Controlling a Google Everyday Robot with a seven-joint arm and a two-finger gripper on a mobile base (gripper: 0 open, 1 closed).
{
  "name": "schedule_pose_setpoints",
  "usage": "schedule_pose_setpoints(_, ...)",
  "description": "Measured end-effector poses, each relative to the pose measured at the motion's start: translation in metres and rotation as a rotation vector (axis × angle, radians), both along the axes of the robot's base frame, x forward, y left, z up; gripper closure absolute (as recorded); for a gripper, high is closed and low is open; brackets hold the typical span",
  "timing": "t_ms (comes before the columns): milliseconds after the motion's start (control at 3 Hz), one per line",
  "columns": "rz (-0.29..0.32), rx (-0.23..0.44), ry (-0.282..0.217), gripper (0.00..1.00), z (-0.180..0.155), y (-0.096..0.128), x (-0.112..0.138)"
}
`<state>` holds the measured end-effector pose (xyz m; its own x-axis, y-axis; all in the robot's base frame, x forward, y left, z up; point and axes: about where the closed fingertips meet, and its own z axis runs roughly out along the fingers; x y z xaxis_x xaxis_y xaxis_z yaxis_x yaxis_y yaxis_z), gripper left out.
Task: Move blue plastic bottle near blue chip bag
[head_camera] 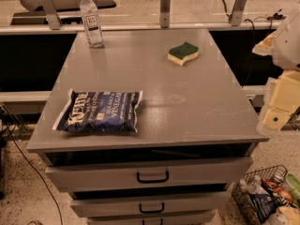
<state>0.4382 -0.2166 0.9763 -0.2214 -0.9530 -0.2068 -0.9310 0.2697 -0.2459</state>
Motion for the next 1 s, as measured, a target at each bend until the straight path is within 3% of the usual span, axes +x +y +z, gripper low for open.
schedule_pose_setpoints(333, 0.0, 0.0, 0.0, 0.0, 0.0, 0.0, 0.0)
schedule_pose_setpoints(667, 0.036, 0.057, -0.018, 0.0, -0.009, 0.022, 0.027)
schedule_pose_setpoints(1000, 0.055, 0.133, -0.065, 0.0, -0.019, 0.06, 0.092)
